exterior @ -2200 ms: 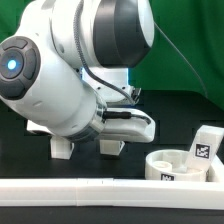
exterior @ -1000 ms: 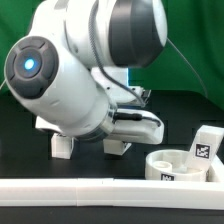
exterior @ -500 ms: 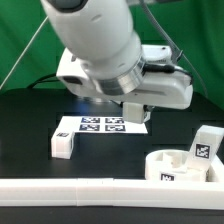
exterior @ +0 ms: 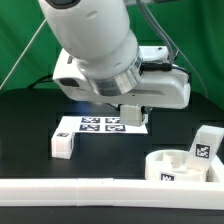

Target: Assemble stool

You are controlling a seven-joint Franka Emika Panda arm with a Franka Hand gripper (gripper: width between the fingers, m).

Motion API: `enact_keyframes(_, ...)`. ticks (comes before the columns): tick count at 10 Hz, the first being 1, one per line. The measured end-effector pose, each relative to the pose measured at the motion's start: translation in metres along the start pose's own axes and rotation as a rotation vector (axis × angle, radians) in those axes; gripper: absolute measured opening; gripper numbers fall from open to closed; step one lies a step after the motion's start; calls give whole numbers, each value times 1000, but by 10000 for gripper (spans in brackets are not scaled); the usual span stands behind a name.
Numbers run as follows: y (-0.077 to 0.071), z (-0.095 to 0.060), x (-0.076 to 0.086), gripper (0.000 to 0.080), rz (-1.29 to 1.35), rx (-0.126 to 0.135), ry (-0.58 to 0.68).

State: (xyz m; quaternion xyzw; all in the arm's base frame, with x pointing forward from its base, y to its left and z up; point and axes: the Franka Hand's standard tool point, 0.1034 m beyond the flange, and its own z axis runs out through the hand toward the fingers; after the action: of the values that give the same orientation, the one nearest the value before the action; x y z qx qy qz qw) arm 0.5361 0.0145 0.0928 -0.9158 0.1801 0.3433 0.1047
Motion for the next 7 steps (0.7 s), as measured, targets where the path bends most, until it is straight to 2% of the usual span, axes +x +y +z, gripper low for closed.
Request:
enact_keyframes(1,-5,-12,-3,338,-53,-5,54)
enact_keyframes(2,-8,-19,2,338,-80,1,126)
enact_keyframes(5,-12,-22,9,338,-82,16,316)
enact_keyframes(6,-12,-26,17,338,-123,2,405)
enact_keyframes(7,-9,-31,25,338,-212,-41,494)
